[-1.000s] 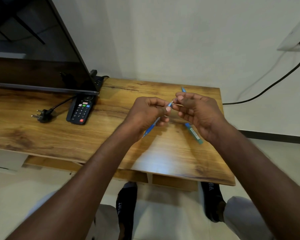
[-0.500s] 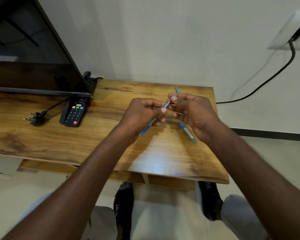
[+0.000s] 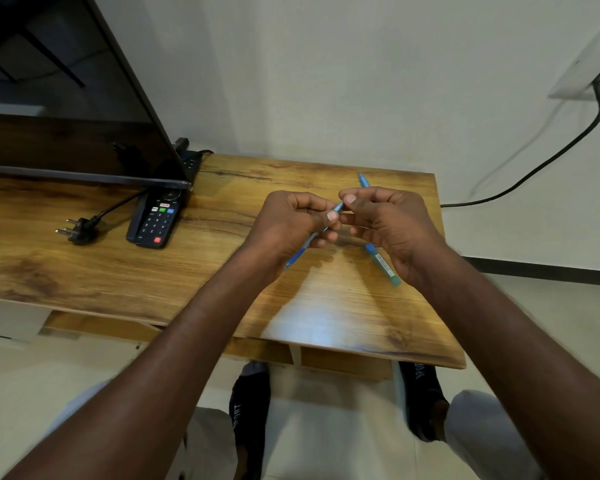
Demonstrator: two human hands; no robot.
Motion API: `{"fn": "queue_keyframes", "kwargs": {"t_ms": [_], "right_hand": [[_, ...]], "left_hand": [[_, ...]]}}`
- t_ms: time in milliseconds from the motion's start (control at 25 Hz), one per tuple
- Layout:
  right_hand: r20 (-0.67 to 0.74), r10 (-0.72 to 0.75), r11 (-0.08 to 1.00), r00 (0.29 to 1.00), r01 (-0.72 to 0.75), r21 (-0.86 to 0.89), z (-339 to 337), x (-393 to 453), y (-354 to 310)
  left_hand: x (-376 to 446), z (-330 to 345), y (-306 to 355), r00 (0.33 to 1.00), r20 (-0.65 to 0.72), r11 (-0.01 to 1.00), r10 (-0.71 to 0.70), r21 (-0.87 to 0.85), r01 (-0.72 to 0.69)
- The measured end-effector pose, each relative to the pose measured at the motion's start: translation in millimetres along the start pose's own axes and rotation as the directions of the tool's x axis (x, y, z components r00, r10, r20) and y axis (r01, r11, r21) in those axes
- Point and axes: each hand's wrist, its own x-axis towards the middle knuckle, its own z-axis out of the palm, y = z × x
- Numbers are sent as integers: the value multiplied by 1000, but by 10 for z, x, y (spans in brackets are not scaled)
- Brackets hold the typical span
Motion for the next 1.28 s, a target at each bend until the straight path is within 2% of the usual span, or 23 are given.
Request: {"fn": "queue_keyframes", "kwargs": {"t_ms": [200, 440, 560, 720, 840, 1000, 1040, 1120, 1200, 1240, 1280], "right_hand": [[-9, -3, 999, 1000, 3, 34, 18, -1, 6], [-100, 43, 992, 994, -30, 123, 78, -22, 23], [-95, 21, 999, 995, -17, 43, 84, -35, 13], [-57, 8, 997, 998, -12, -72, 97, -47, -21], [-14, 41, 996, 999, -42, -80, 63, -54, -42], [-24, 88, 995, 996, -87, 47, 28, -4, -40], [-38, 115, 988, 993, -110, 109, 17, 13, -39], [-35, 206, 936, 978, -187, 299, -17, 38, -50], [19, 297, 825, 955, -267, 498, -43, 42, -73], [49, 326, 765, 944, -294, 573, -46, 42, -80], [76, 341, 714, 937, -311, 627, -37, 41, -81]], "left_hand": [[5, 20, -16, 1000, -17, 1000, 7, -17, -7], [15, 140, -27, 999, -52, 999, 5, -48, -7], [8, 162, -18, 998, -60, 998, -13, -66, 9], [-10, 166, 13, 988, -110, 983, -108, -161, 89], [-9, 131, 27, 990, -63, 973, -123, -202, 108], [25, 131, 16, 997, -7, 981, -79, -177, 76], [51, 131, -2, 998, -30, 993, -56, -105, 52], [121, 94, -87, 990, -124, 966, 72, 257, -38], [154, 42, -196, 966, -119, 731, 228, 676, -90], [153, 28, -248, 965, -83, 611, 250, 787, -91], [152, 21, -306, 968, -60, 541, 244, 837, -84]]}}
